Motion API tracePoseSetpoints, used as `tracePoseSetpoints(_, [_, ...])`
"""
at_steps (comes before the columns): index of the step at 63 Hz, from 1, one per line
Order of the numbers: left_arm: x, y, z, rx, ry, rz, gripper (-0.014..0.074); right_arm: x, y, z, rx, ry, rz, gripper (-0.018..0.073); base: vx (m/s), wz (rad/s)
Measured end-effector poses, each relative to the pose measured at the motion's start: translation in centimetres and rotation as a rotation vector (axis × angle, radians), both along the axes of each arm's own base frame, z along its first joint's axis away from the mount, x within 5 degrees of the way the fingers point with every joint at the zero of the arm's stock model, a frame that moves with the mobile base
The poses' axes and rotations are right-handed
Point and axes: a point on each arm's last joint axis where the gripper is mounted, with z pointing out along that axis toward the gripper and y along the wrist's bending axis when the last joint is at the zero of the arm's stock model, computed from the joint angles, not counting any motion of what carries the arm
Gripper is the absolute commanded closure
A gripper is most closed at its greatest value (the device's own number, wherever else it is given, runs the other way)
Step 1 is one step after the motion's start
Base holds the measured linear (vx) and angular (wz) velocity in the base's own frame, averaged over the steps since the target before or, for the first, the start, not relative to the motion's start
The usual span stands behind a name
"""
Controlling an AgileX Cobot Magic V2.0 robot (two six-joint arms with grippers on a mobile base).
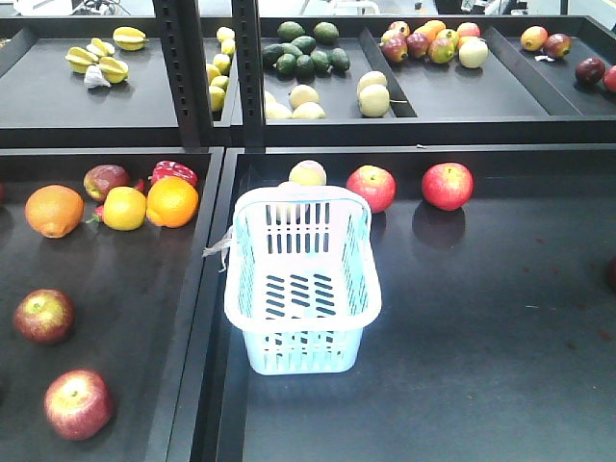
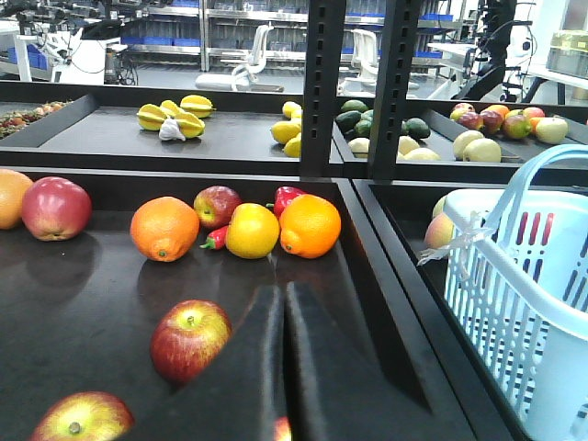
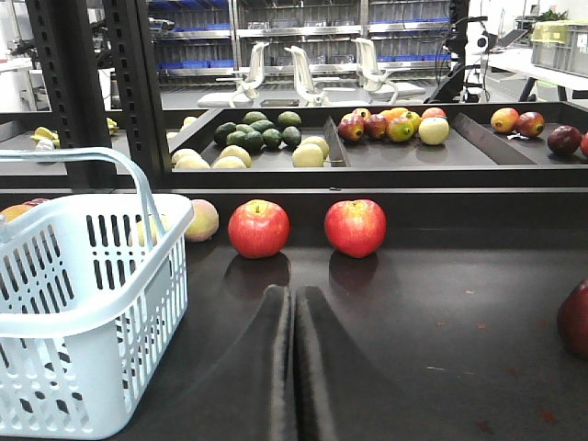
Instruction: Pick three apples into basket with both arms
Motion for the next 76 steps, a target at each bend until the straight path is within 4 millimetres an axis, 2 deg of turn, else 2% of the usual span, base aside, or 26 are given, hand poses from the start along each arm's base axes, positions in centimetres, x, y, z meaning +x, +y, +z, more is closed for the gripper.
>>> tracePoseSetpoints(46, [0.0,-0.01,0.0,-0.014,0.0,0.0,0.0603,0.0,0.0,0.0,0.0,0.0,0.0,0.0561,0.0,0.0])
tracePoseSetpoints(53, [0.0,-0.21,0.03,-0.28,0.0,-0.002,0.0603,0.0,0.0,0.0,0.0,0.0,0.0,0.0561,0.0,0.0])
tracePoseSetpoints(60, [-0.01,-0.52,0.14,-0.712,0.006,-0.007,0.0603,0.0,0.0,0.0,0.0,0.0,0.0,0.0561,0.0,0.0])
tracePoseSetpoints(63, [-0.01,-0.61,0.21,-0.845,0.008,-0.01,0.0603,0.0,0.0,0.0,0.0,0.0,0.0,0.0561,0.0,0.0])
tracePoseSetpoints(68, [-0.01,-0.66,0.34,-0.976,0.003,-0.013,0.0603,0.0,0.0,0.0,0.0,0.0,0.0,0.0561,0.0,0.0])
tracePoseSetpoints(76, [0.0,-0.68,0.51,-1.092,-0.008,-0.017,0.0603,0.0,0.0,0.0,0.0,0.0,0.0,0.0561,0.0,0.0])
